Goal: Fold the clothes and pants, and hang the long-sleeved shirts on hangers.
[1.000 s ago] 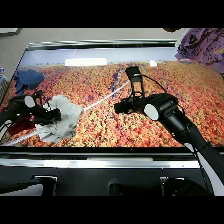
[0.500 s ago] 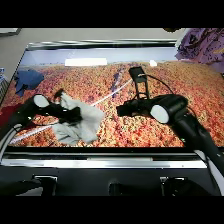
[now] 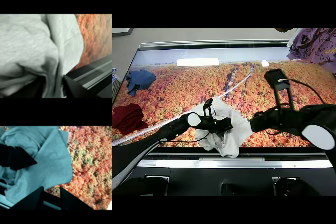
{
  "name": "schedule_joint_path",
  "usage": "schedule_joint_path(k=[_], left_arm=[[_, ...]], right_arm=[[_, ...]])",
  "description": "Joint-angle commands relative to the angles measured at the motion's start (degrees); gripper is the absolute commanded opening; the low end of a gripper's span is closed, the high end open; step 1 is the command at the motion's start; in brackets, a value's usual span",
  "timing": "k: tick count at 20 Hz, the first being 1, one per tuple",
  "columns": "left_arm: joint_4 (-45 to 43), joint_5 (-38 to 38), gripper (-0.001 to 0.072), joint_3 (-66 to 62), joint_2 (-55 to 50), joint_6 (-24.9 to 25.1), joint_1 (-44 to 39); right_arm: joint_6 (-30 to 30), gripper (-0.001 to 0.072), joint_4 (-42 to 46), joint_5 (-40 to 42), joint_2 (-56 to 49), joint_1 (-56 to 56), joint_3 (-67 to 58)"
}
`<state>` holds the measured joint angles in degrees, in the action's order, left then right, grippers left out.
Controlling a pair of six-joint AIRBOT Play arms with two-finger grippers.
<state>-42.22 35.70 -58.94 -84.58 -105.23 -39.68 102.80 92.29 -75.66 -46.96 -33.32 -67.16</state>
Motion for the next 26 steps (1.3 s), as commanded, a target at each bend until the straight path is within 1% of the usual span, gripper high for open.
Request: schedule_joint_path(k=[1,2,3,4,5,6,7,8,9,10,11,12,13,15,17,19,23,26], left_arm=[[3.0,-1.0,0.0492,-0.9,0.6,1.2,3.0],[2.3,1.8,0.0569,-1.4,2.2,3.5,6.1],[0.8,5.2,0.057,-1.7,4.3,4.8,10.0],[-0.5,8.8,0.057,-1.9,6.3,4.9,14.0],[-1.2,12.6,0.0571,-1.9,8.2,4.9,18.4],[-1.6,16.0,0.057,-1.9,9.8,4.9,22.8],[-1.7,18.5,0.057,-1.9,10.9,4.9,26.5],[-1.8,20.6,0.0571,-1.9,11.6,5.0,30.1],[-1.8,22.1,0.0571,-1.9,11.9,5.0,33.0],[-1.8,23.0,0.0571,-1.9,11.9,5.0,35.4],[-1.8,23.3,0.0571,-1.9,11.9,5.0,37.4],[-1.8,23.2,0.0571,-1.9,11.9,5.0,38.9],[-1.9,23.2,0.0571,-1.9,11.8,5.0,39.9],[-3.1,23.2,0.0571,-1.9,11.6,4.9,41.0],[-6.2,23.2,0.0571,-1.9,11.6,4.9,41.1],[-9.4,23.2,0.0571,-1.9,11.6,4.9,41.1],[-13.8,22.2,0.0571,-1.9,11.6,4.9,41.1],[-14.0,20.0,0.0571,-1.9,11.6,4.9,41.1]], right_arm=[[0.0,0.026,8.4,-5.0,1.4,0.0,0.0],[0.3,0.0264,14.2,-5.4,1.4,0.2,0.0],[1.5,0.0324,19.0,-4.7,1.4,1.9,0.0],[2.4,0.0422,21.0,-2.8,1.4,5.8,0.0],[4.3,0.0426,19.8,0.1,1.4,11.9,0.6],[6.7,0.0426,15.3,3.7,1.4,19.2,2.4],[8.6,0.0424,7.7,6.8,1.3,26.4,5.4],[8.3,0.0424,-4.5,9.4,0.7,33.8,9.8],[5.1,0.0424,-18.0,9.8,-0.4,39.7,14.4],[-0.5,0.0424,-32.3,8.7,-2.2,44.2,19.5],[-6.1,0.0426,-43.6,7.8,-4.0,46.3,24.1],[-9.9,0.0439,-49.9,8.1,-5.3,46.6,27.5],[-12.2,0.046,-53.1,9.7,-6.3,46.6,30.4],[-12.6,0.0459,-53.7,12.5,-6.7,46.3,34.1],[-12.8,0.0463,-51.7,16.7,-7.1,44.5,37.2],[-12.9,0.0502,-53.3,18.6,-9.4,42.2,38.4],[-15.2,0.0504,-56.2,23.5,-17.8,31.1,38.4],[-15.0,0.0498,-56.4,31.3,-22.4,25.6,38.3]])
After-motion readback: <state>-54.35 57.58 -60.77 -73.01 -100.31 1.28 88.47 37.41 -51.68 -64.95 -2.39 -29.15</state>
